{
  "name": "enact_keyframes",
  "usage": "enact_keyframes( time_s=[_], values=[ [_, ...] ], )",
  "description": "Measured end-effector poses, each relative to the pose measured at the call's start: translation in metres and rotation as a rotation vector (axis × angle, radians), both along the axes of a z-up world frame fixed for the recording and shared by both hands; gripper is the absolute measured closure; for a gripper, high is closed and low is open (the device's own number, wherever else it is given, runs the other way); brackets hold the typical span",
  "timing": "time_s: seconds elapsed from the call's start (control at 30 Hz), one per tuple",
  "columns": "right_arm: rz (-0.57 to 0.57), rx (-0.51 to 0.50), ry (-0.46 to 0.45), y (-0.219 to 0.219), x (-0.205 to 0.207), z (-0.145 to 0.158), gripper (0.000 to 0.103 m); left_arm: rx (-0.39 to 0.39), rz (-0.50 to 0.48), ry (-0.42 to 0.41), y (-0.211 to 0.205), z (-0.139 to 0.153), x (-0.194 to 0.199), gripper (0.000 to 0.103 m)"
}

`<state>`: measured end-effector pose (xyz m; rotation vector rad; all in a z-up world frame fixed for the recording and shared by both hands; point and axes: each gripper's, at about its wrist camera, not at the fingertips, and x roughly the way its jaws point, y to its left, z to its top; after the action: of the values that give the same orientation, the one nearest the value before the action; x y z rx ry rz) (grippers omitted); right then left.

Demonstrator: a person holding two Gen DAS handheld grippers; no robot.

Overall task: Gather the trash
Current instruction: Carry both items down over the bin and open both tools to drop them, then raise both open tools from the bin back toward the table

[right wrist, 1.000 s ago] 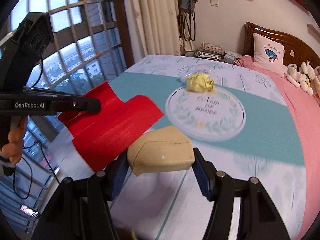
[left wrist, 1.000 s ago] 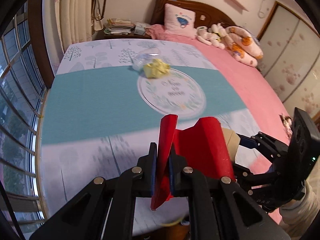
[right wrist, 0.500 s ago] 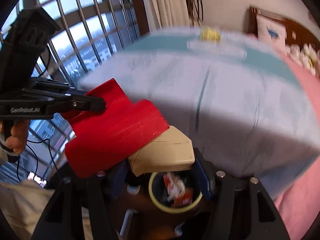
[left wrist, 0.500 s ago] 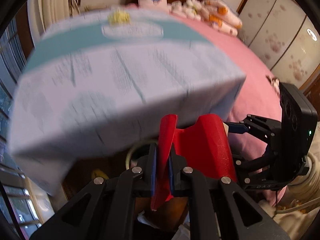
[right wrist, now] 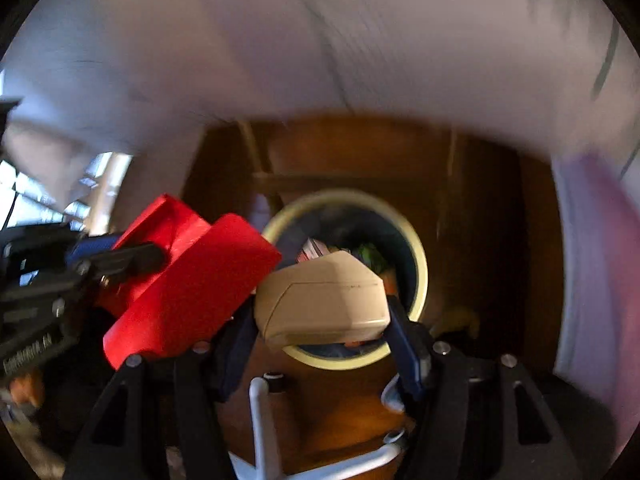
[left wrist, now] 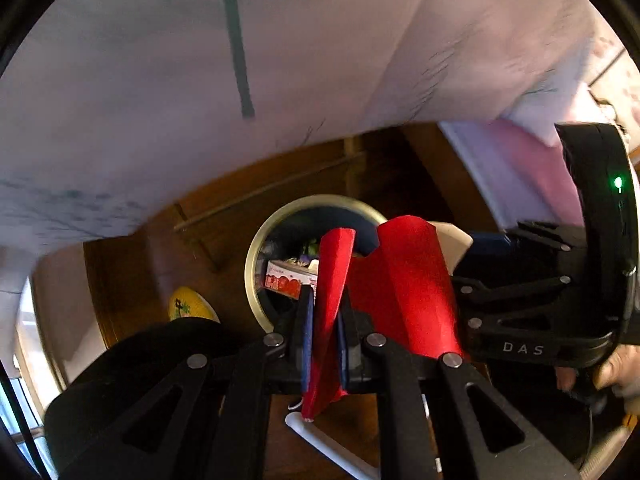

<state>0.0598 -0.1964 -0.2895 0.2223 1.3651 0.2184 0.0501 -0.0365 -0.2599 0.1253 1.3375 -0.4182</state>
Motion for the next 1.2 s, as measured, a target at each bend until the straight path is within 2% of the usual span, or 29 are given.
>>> enact_keyframes(
  time_s=[0.13, 0.27, 0.37, 0.43, 0.47, 0.53, 0.6, 0.73, 0.97, 1.2],
  values=[
    [-0.091, 0.039, 0.078, -0.011, 0.014, -0.032, 0.041, 0.024, 0.025, 0.06, -0.006, -0.034, 0.014, 0.095],
    [-0.138, 0.053, 0.124, -0.017, 0.017, -0.05, 0.041, 0.057, 0.013, 0.092, -0.011, -0.051, 0.02, 0.094],
    [-0.159, 0.07, 0.142, -0.019, 0.019, -0.056, 0.04, 0.042, 0.033, 0.111, -0.007, -0.056, 0.025, 0.079],
    [-0.171, 0.071, 0.141, -0.018, 0.017, -0.055, 0.036, 0.043, 0.049, 0.109, -0.008, -0.057, 0.028, 0.061],
    [-0.174, 0.069, 0.139, -0.017, 0.016, -0.054, 0.034, 0.048, 0.055, 0.103, -0.007, -0.06, 0.029, 0.058],
    [-0.178, 0.066, 0.133, -0.018, 0.017, -0.054, 0.029, 0.045, 0.062, 0.112, -0.004, -0.062, 0.03, 0.037],
    [-0.18, 0.056, 0.131, -0.018, 0.019, -0.055, 0.028, 0.039, 0.071, 0.112, -0.002, -0.061, 0.032, 0.033],
    [-0.172, 0.042, 0.126, -0.015, 0.018, -0.056, 0.028, 0.052, 0.071, 0.093, -0.003, -0.057, 0.03, 0.028],
    [-0.154, 0.019, 0.093, -0.015, 0.017, -0.052, 0.028, 0.055, 0.083, 0.048, -0.001, -0.049, 0.031, 0.028],
    [-0.123, -0.01, 0.006, -0.011, 0.011, -0.028, 0.028, 0.039, 0.078, -0.006, 0.0, -0.026, 0.026, 0.028]
  ],
)
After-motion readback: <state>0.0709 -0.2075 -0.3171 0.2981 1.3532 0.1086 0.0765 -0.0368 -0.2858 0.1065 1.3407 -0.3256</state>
